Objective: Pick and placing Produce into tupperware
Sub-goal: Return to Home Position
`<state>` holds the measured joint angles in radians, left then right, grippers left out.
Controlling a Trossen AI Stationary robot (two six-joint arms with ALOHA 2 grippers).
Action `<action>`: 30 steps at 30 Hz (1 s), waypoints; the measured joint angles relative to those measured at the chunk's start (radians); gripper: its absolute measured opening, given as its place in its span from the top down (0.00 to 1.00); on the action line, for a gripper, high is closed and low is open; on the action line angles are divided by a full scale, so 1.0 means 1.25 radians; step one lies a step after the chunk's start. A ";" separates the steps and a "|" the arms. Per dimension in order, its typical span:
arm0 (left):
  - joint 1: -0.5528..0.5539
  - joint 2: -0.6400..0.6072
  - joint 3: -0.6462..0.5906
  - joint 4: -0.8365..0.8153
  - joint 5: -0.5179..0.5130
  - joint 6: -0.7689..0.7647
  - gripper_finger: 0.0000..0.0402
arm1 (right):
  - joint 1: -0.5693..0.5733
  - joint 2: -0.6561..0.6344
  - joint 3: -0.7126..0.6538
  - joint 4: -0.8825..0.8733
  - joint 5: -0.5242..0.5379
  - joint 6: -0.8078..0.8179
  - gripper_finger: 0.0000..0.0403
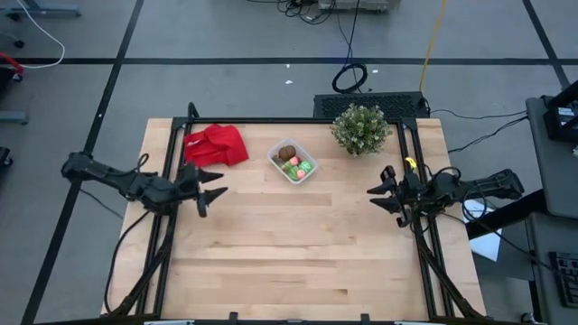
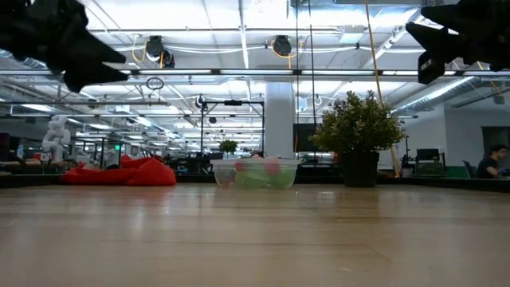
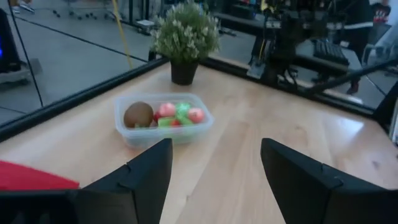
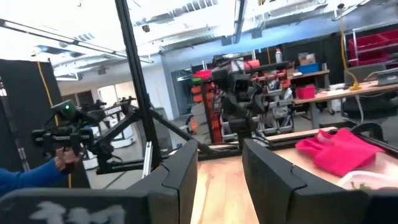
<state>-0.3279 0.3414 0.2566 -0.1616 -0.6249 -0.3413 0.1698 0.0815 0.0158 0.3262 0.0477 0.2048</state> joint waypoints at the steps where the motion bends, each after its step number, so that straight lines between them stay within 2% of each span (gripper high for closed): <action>1: -0.016 -0.014 -0.015 -0.001 -0.014 -0.001 0.38 | -0.004 -0.005 0.000 -0.002 -0.001 -0.004 0.71; 4: -0.056 -0.043 -0.059 0.014 -0.079 -0.009 0.38 | -0.022 -0.017 0.000 -0.023 -0.002 -0.007 0.71; 7: -0.079 -0.054 -0.095 0.042 -0.110 -0.006 0.38 | -0.053 -0.027 0.000 -0.048 -0.004 -0.007 0.71; 16: -0.092 -0.059 -0.124 0.055 -0.112 -0.041 0.38 | -0.183 -0.031 0.000 -0.077 -0.110 -0.008 0.71; 21: -0.092 -0.059 -0.124 0.052 -0.109 -0.051 0.38 | -0.192 -0.031 0.000 -0.074 -0.163 -0.003 0.71; 30: -0.092 -0.059 -0.124 0.052 -0.108 -0.087 0.38 | -0.192 -0.029 -0.001 -0.074 -0.164 0.036 0.71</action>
<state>-0.4427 0.2680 0.1017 -0.0963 -0.7597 -0.4503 -0.0708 0.0452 0.0151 0.2340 -0.1574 0.2493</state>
